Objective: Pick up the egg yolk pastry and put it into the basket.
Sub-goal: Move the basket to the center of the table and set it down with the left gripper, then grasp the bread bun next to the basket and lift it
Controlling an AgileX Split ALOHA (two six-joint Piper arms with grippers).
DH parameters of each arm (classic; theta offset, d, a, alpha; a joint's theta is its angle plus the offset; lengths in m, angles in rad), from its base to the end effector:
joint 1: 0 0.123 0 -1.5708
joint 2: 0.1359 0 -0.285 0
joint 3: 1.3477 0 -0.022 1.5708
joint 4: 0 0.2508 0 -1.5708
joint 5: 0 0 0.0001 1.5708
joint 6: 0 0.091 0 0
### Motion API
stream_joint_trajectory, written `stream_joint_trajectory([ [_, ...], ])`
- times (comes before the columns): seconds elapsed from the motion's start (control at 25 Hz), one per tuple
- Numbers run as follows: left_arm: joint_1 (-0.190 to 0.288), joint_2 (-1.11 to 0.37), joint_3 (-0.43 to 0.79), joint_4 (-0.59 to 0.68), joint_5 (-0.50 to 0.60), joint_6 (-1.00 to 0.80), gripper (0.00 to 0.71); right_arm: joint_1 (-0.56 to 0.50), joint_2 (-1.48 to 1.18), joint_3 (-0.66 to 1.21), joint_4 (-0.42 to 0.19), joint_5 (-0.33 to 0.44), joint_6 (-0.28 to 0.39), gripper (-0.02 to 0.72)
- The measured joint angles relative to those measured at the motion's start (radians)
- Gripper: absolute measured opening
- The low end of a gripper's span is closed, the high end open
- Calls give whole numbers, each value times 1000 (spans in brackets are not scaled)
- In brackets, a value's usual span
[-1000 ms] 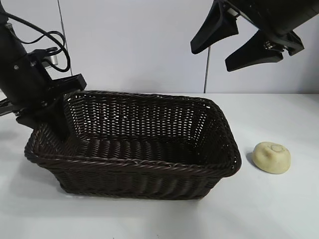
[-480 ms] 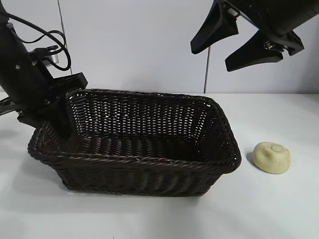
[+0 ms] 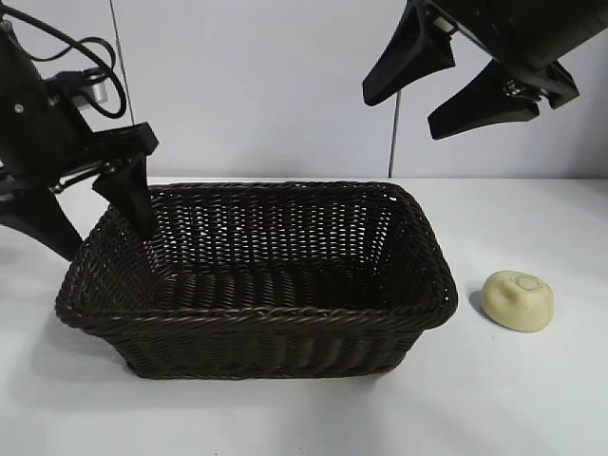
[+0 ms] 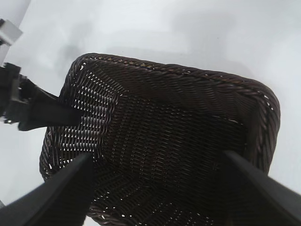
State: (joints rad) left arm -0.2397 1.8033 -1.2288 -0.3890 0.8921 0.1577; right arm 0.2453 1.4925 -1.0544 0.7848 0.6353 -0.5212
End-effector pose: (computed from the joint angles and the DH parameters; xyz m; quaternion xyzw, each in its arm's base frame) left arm 0.3377 -0.1102 0.2062 0.0885 0.9784 -0.1651 0.0871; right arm 0.2963 0.1136 0.2809 -0.1181 0.9064 0.2665 0.3058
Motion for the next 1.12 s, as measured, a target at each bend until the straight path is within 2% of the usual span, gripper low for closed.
stream_joint_trajectory([
  [0.2,0,-96,0,112,60,-4,550,0,0,0,0,2,0,537],
  [0.44,2,-108,-5,288,110,-80,550,0,0,0,0,5,0,537],
  [0.56,19,-108,-6,336,113,-104,550,0,0,0,0,17,0,537],
  [0.64,58,-108,-8,341,115,-108,550,0,0,0,0,21,0,537],
  [0.88,231,-108,-9,356,130,-112,547,0,0,0,-4,22,0,537],
  [0.96,251,-108,-9,356,141,-112,543,0,0,0,-4,22,0,537],
  [1.12,255,-130,-9,337,174,-112,541,0,0,0,-5,24,0,537],
])
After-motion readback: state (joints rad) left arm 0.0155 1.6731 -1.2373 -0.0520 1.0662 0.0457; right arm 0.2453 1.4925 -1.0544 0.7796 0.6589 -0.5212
